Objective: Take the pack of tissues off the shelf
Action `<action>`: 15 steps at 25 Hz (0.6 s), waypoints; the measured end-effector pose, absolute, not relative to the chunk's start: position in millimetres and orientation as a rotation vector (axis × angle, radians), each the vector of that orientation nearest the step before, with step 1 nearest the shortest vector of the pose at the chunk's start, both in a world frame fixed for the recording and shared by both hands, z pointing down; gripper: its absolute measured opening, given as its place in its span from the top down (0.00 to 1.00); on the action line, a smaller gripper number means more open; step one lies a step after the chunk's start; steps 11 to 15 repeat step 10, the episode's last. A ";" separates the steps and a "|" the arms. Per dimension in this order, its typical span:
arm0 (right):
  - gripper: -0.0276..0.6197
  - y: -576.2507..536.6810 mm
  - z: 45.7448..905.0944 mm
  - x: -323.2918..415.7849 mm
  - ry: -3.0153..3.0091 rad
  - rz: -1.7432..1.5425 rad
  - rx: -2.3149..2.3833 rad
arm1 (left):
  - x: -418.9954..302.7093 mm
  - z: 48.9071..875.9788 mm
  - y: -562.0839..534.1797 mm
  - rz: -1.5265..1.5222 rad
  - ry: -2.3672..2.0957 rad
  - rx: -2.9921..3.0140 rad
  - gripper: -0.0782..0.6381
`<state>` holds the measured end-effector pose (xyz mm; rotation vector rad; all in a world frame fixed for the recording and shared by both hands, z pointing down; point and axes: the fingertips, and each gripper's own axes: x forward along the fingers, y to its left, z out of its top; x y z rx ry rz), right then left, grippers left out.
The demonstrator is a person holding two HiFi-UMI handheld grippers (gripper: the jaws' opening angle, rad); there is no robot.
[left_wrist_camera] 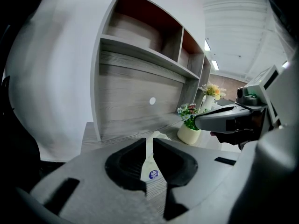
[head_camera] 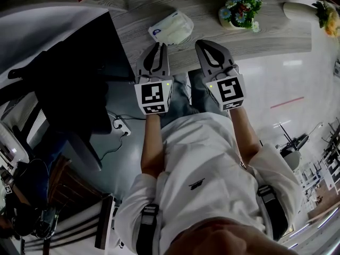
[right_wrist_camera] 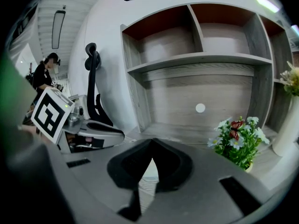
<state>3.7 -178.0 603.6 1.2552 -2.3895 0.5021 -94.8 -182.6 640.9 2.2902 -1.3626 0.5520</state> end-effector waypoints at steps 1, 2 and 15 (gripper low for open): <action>0.92 -178.0 602.7 3.1 -2.391 0.499 1.254 | -94.6 639.6 -181.8 0.551 -1.361 2.291 0.84; 0.92 -177.7 602.2 3.5 -2.390 0.494 1.255 | -94.4 638.0 -181.1 0.551 -1.359 2.292 0.84; 0.92 -173.5 585.0 0.9 -2.404 0.480 1.243 | -91.0 618.1 -173.9 0.541 -1.350 2.316 0.84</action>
